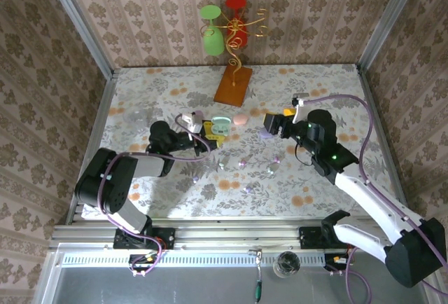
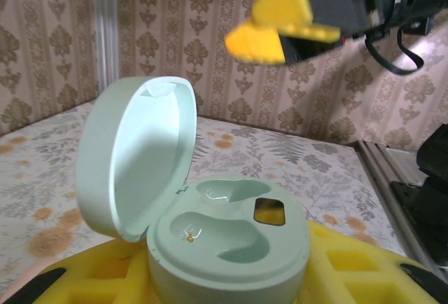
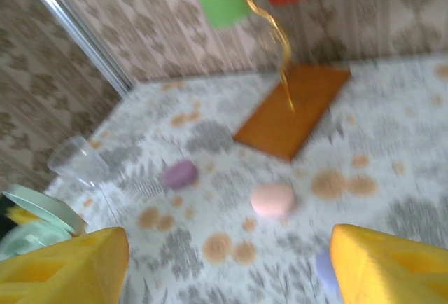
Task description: Insert the wireless bluetooth earbuds into the charging case
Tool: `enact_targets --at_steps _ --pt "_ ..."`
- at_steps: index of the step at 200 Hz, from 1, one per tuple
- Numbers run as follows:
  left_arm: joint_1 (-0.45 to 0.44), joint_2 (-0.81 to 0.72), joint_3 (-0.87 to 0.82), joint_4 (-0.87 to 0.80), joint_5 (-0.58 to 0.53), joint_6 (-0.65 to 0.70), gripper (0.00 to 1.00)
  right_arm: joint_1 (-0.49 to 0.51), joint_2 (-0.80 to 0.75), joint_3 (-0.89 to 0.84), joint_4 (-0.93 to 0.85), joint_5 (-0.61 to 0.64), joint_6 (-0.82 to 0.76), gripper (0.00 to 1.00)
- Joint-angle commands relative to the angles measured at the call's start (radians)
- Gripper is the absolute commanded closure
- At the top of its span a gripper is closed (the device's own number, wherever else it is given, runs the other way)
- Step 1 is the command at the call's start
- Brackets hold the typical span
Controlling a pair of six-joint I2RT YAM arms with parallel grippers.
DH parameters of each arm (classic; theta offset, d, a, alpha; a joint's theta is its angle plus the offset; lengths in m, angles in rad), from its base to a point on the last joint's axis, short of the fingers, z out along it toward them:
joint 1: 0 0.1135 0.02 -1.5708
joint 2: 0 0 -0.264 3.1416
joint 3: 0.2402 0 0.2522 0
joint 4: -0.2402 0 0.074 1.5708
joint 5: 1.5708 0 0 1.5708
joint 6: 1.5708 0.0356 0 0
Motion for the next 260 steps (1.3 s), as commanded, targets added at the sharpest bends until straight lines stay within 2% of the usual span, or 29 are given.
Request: enact_targets --at_steps 1,31,47,61,74,100,140,210,260 --pt "0.011 -0.043 -0.022 0.021 -0.045 0.044 0.58 0.001 0.056 -0.014 -0.174 0.037 0.095 0.26" --pt "0.024 -0.053 -0.030 0.022 -0.055 0.053 0.58 0.000 0.162 0.023 -0.313 -0.049 0.075 0.31" --pt "0.030 -0.058 -0.033 0.020 -0.052 0.052 0.58 0.006 0.217 0.056 -0.425 -0.080 0.055 0.37" --pt "0.035 -0.058 -0.036 0.020 -0.053 0.052 0.58 0.028 0.259 0.081 -0.504 -0.072 0.048 0.38" --pt "0.041 -0.058 -0.039 0.020 -0.055 0.056 0.58 0.067 0.296 0.102 -0.559 -0.024 0.054 0.40" --pt "0.075 -0.057 -0.049 0.021 -0.057 0.071 0.58 0.170 0.363 0.152 -0.665 0.198 0.075 0.40" --pt "0.135 -0.081 -0.061 0.019 -0.051 0.068 0.58 0.288 0.543 0.270 -0.795 0.399 0.140 0.42" --pt "0.151 -0.108 -0.076 0.019 -0.048 0.067 0.58 0.343 0.776 0.415 -0.903 0.505 0.128 0.49" --pt "0.152 -0.111 -0.077 0.018 -0.044 0.067 0.58 0.344 0.836 0.420 -0.901 0.483 0.126 0.56"
